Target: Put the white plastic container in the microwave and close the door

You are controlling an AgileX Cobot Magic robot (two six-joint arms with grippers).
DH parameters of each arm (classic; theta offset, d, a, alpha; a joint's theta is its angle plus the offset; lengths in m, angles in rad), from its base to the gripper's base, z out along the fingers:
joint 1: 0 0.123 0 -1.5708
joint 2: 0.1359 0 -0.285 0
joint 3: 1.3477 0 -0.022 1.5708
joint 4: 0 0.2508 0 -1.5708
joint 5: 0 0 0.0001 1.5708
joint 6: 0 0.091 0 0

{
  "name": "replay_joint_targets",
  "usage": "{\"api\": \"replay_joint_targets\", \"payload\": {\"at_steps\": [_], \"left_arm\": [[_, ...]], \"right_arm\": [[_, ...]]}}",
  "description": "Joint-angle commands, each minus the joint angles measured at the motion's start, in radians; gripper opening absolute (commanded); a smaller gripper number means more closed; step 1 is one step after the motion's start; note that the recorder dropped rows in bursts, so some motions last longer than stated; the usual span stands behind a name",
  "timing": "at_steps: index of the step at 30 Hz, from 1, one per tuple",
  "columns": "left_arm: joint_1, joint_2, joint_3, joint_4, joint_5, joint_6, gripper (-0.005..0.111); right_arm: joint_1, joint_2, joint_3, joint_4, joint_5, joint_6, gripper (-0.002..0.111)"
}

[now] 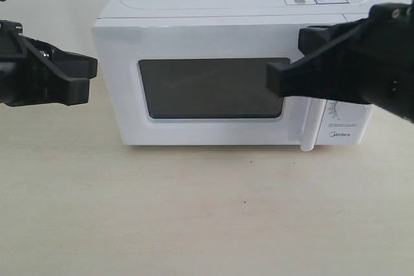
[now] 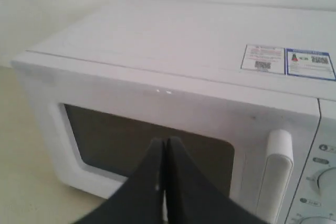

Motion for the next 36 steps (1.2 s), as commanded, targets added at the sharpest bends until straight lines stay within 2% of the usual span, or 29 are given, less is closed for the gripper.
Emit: {"api": "replay_joint_targets", "payload": {"at_steps": [1,15,17,20,25,27,30,36], "left_arm": [[-0.003,0.002,0.004,0.002,-0.012,0.002,0.004],[-0.003,0.002,0.004,0.002,-0.015,0.002,0.004],[-0.003,0.002,0.004,0.002,-0.015,0.002,0.004],[-0.003,0.002,0.004,0.002,-0.020,0.002,0.004],[-0.003,0.002,0.004,0.002,-0.024,0.002,0.004],[-0.003,0.002,0.004,0.002,-0.024,0.002,0.004],[-0.003,0.002,0.004,0.002,-0.024,0.002,0.004],[-0.003,0.002,0.004,0.002,-0.026,0.002,0.004]], "right_arm": [[0.013,-0.091,0.007,0.002,-0.017,-0.008,0.000],[0.007,-0.162,0.007,0.002,-0.069,-0.010,0.000],[-0.021,-0.187,0.007,0.002,-0.018,-0.012,0.000],[-0.112,-0.208,0.007,0.002,0.148,-0.014,0.000],[-0.361,-0.220,0.007,-0.002,0.577,-0.019,0.000],[-0.443,-0.222,0.007,-0.002,0.681,-0.019,0.000],[-0.538,-0.245,0.016,-0.002,0.738,-0.019,0.000],[-0.657,-0.415,0.127,0.005,0.749,-0.003,0.000]]}}
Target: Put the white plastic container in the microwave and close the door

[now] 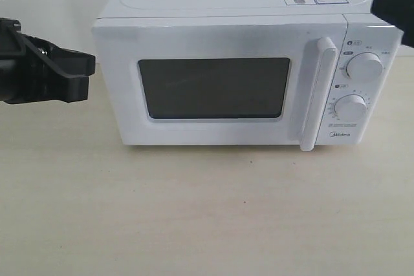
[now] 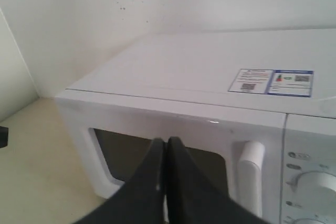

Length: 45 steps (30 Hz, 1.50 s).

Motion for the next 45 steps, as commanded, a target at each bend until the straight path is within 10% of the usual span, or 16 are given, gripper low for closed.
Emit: {"api": "replay_joint_targets", "payload": {"at_steps": [1,11,37,40,45], "left_arm": [[-0.003,0.002,0.004,0.002,-0.007,0.002,0.004],[-0.003,0.002,0.004,0.002,-0.007,0.002,0.004],[-0.003,0.002,0.004,0.002,-0.007,0.002,0.004],[-0.003,0.002,0.004,0.002,-0.007,0.002,0.004],[-0.003,0.002,0.004,0.002,-0.007,0.002,0.004]], "right_arm": [[-0.098,-0.170,0.111,-0.001,0.033,0.026,0.000],[-0.195,-0.492,0.301,-0.001,-0.020,0.038,0.000],[-0.193,-0.494,0.299,-0.178,-0.048,0.161,0.000],[-0.193,-0.498,0.299,-0.462,-0.024,0.399,0.000],[-0.193,-0.556,0.299,-1.364,0.085,1.412,0.000]]}}
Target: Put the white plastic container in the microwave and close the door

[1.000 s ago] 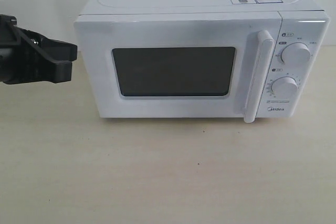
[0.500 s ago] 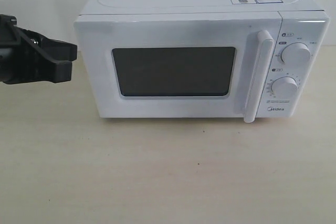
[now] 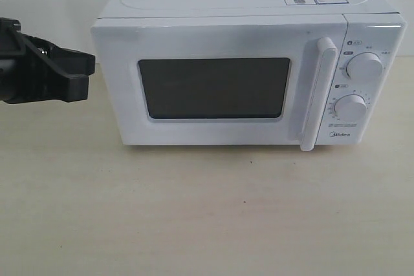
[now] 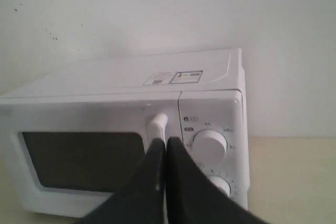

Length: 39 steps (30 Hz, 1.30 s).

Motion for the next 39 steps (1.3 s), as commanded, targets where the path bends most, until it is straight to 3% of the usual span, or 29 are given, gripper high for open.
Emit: {"api": "replay_joint_targets", "payload": {"at_steps": [1,3,11,19,22,39], "left_arm": [[-0.003,0.002,0.004,0.002,-0.004,0.002,0.004],[-0.003,0.002,0.004,0.002,-0.004,0.002,0.004],[-0.003,0.002,0.004,0.002,-0.004,0.002,0.004],[-0.003,0.002,0.004,0.002,-0.009,0.002,0.004],[-0.003,0.002,0.004,0.002,-0.009,0.002,0.004],[-0.003,0.002,0.004,0.002,-0.019,0.002,0.004]], "right_arm": [[-0.002,-0.058,0.001,-0.702,0.103,0.783,0.000],[-0.002,-0.093,0.001,-0.788,0.130,0.880,0.000],[-0.002,-0.196,0.081,-0.654,0.128,0.518,0.000],[-0.002,-0.213,0.280,-0.642,0.090,0.518,0.000],[-0.002,-0.213,0.280,-0.642,0.199,0.518,0.000],[-0.002,-0.213,0.280,-0.642,0.196,0.520,0.000]]}}
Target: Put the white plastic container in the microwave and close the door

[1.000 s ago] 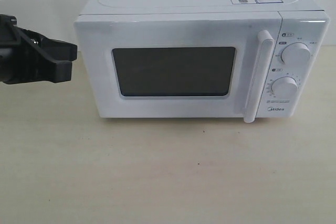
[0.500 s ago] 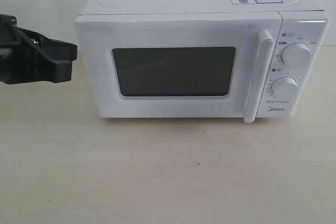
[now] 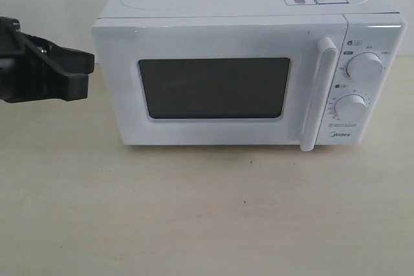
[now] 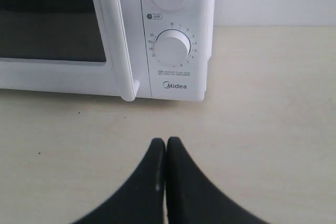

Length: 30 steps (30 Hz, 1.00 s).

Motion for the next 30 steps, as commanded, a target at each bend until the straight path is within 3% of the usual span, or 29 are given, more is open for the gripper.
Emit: {"api": "replay_joint_targets", "payload": {"at_steps": [1,14,18,22,30], "left_arm": [[-0.003,0.002,0.004,0.002,-0.012,0.002,0.004],[-0.003,-0.017,0.004,0.005,-0.016,0.016,0.004],[0.011,-0.076,0.004,0.117,-0.052,0.093,0.004],[0.084,-0.168,0.004,0.136,-0.050,0.091,0.004],[0.339,-0.405,0.070,0.134,-0.041,0.029,0.004]], "right_arm": [[-0.002,-0.005,-0.001,0.000,-0.002,-0.006,0.000],[-0.002,-0.005,-0.001,0.000,-0.002,-0.006,0.000],[-0.002,-0.005,-0.001,0.000,-0.002,-0.006,0.000],[-0.002,-0.005,-0.001,0.000,-0.002,-0.006,0.000],[-0.002,-0.005,-0.001,0.000,-0.002,-0.004,0.000]]}}
